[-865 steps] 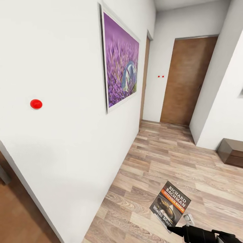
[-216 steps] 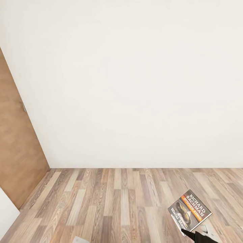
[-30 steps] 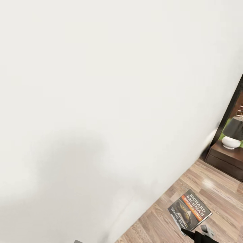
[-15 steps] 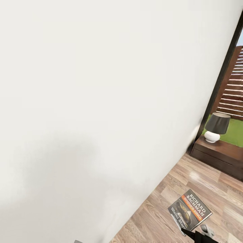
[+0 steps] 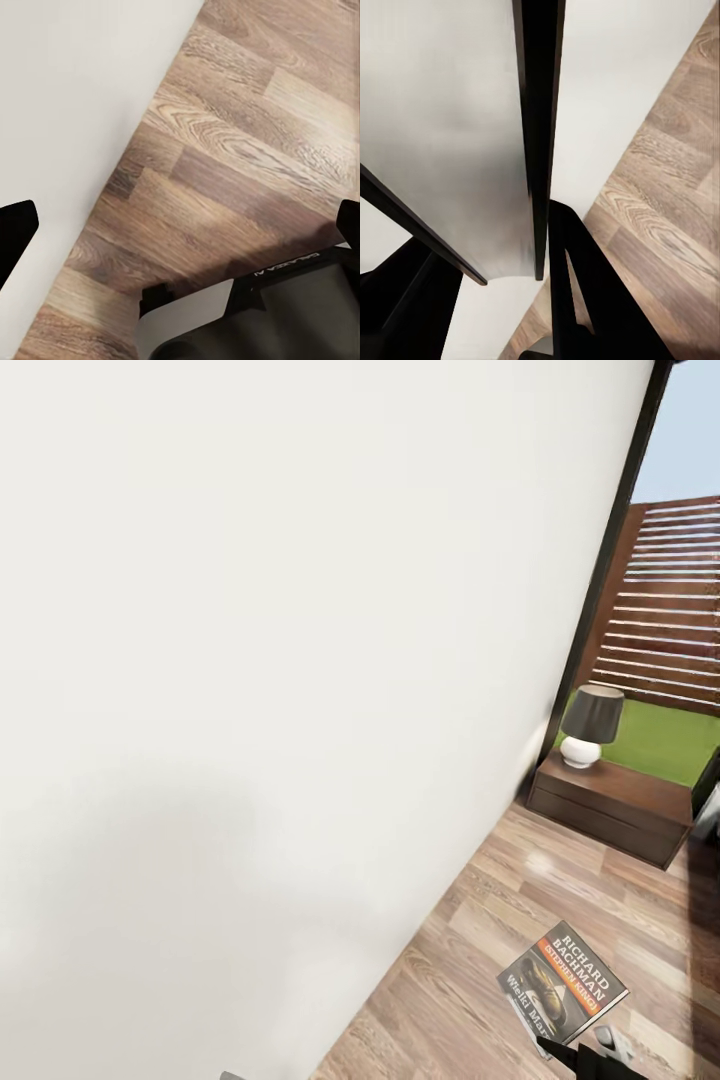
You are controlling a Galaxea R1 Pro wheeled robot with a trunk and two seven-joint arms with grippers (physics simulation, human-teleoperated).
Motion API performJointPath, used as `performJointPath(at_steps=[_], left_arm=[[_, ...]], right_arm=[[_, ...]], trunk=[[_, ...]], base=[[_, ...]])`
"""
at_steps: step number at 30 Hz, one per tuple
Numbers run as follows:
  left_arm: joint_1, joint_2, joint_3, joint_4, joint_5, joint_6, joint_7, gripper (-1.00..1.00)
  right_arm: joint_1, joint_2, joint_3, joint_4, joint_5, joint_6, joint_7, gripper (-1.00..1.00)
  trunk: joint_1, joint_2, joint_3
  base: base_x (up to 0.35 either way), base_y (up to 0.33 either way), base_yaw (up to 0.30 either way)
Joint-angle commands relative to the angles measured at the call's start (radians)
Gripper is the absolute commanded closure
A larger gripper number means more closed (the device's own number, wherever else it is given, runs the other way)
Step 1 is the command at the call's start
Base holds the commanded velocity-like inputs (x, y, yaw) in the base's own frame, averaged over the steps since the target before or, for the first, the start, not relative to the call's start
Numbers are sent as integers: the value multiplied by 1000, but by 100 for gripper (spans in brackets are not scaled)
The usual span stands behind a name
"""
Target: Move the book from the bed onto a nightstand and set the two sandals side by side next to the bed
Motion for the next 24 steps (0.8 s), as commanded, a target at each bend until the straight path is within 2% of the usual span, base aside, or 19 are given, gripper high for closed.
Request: performJointPath(at_steps=[1, 24], left_arm=[[-1, 0, 9, 0, -9, -3, -4, -100], [-1, 0, 9, -1, -9, -5, -4, -100]], right_arm=[[-1, 0, 7, 0, -11, 9, 2, 100], [-1, 0, 7, 1, -11, 9, 2, 100]], trunk=[[1, -2, -2], [1, -2, -2]], base=[[0, 0, -233], [0, 0, -226]])
